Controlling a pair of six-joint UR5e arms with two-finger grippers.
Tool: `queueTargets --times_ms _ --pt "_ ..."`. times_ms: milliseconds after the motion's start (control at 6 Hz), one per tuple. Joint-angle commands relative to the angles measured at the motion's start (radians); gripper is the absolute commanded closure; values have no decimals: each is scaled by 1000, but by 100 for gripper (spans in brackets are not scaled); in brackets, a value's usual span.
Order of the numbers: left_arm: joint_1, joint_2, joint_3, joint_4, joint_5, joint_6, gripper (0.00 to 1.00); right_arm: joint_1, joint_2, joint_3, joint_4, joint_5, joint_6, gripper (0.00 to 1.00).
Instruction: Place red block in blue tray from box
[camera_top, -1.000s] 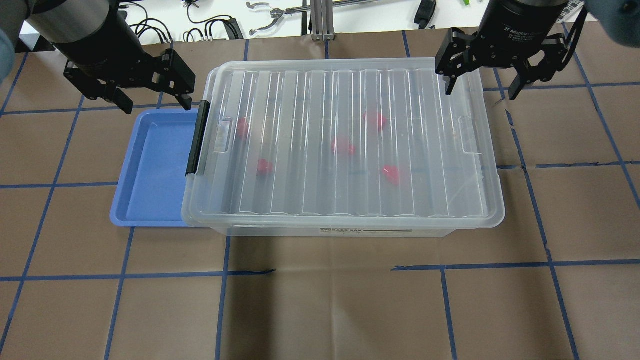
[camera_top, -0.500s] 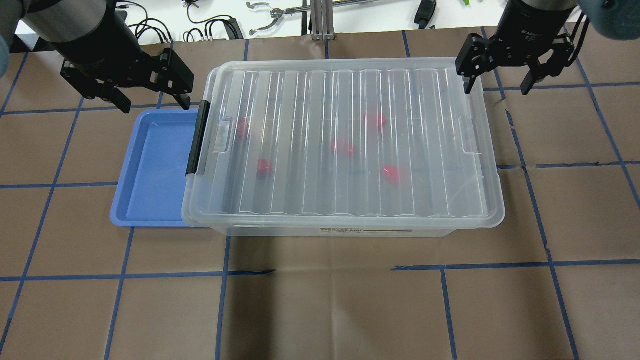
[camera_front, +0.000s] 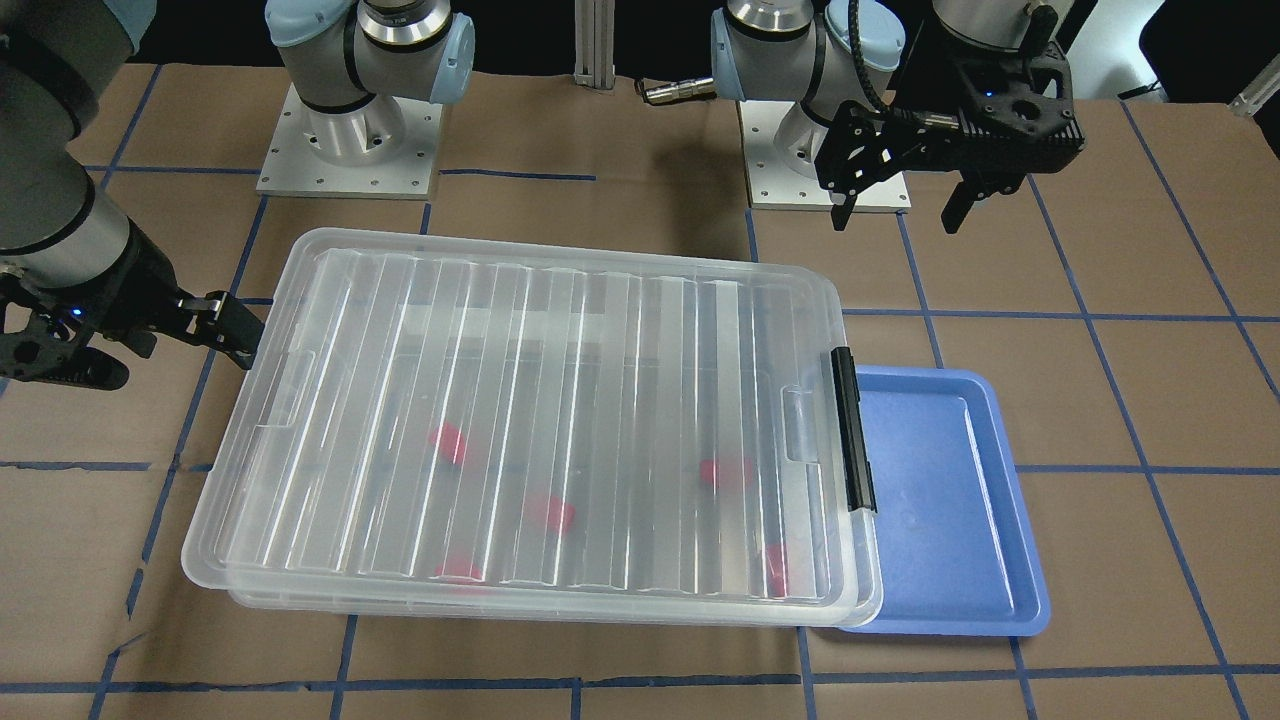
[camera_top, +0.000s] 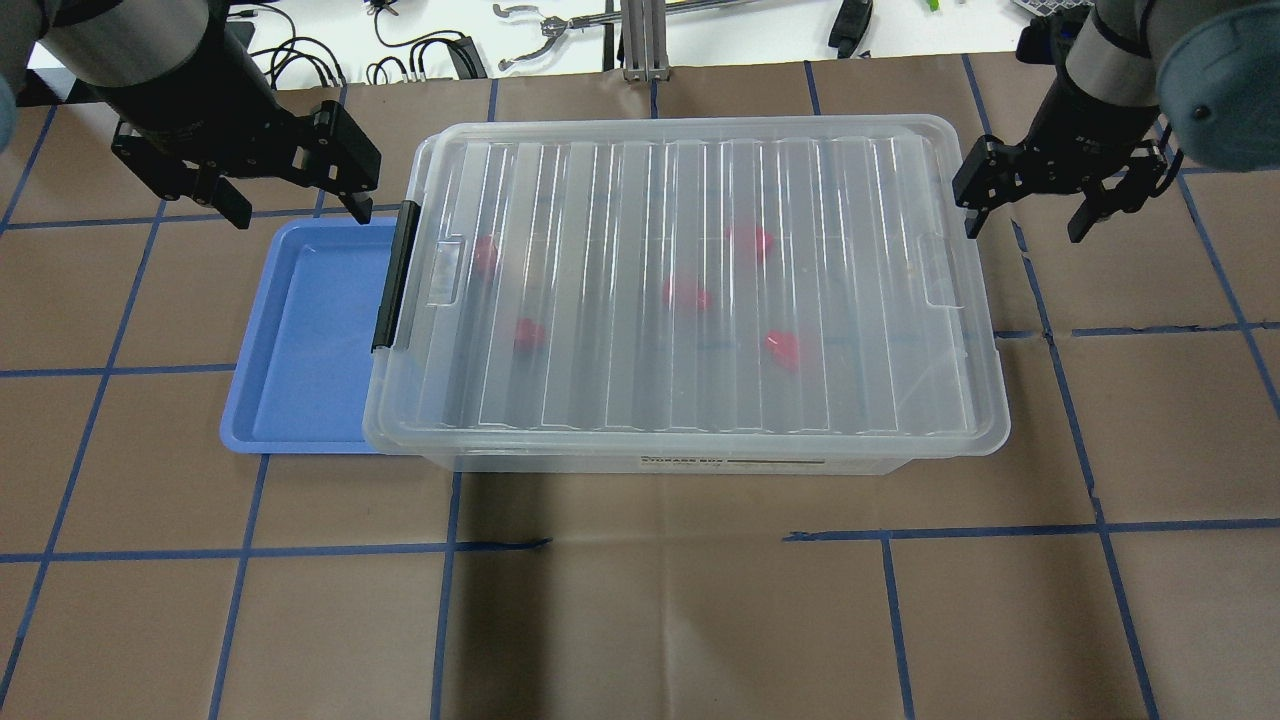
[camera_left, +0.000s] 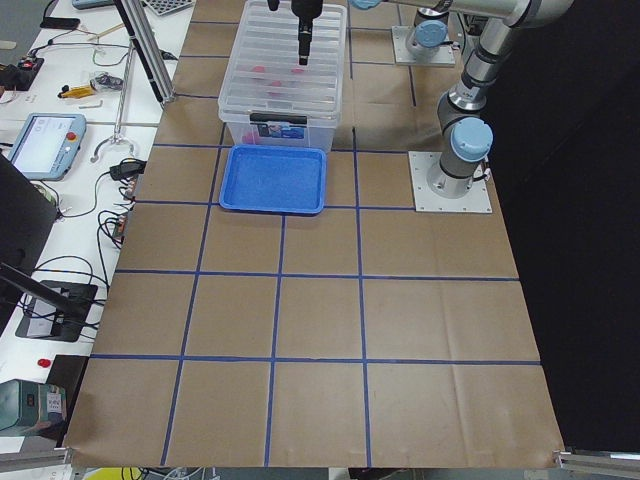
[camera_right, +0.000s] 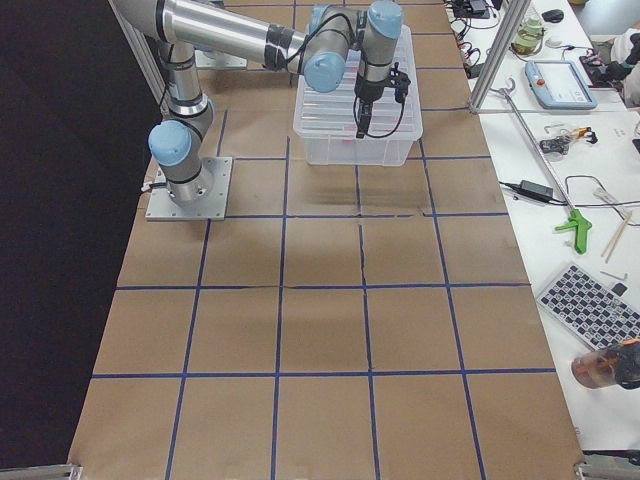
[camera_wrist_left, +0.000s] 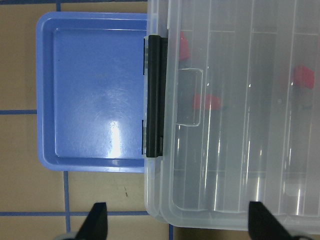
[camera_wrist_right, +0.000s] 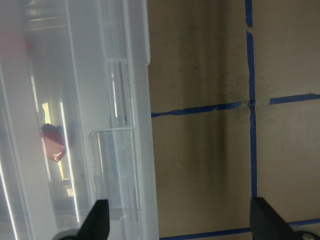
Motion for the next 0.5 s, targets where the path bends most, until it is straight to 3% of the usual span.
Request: queueTargets --times_ms 0,333 --pt "0 0 -4 1 6 1 2 -4 -5 103 -89 5 2 0" --pt "0 0 -9 3 6 1 2 -4 1 107 -91 0 -10 0"
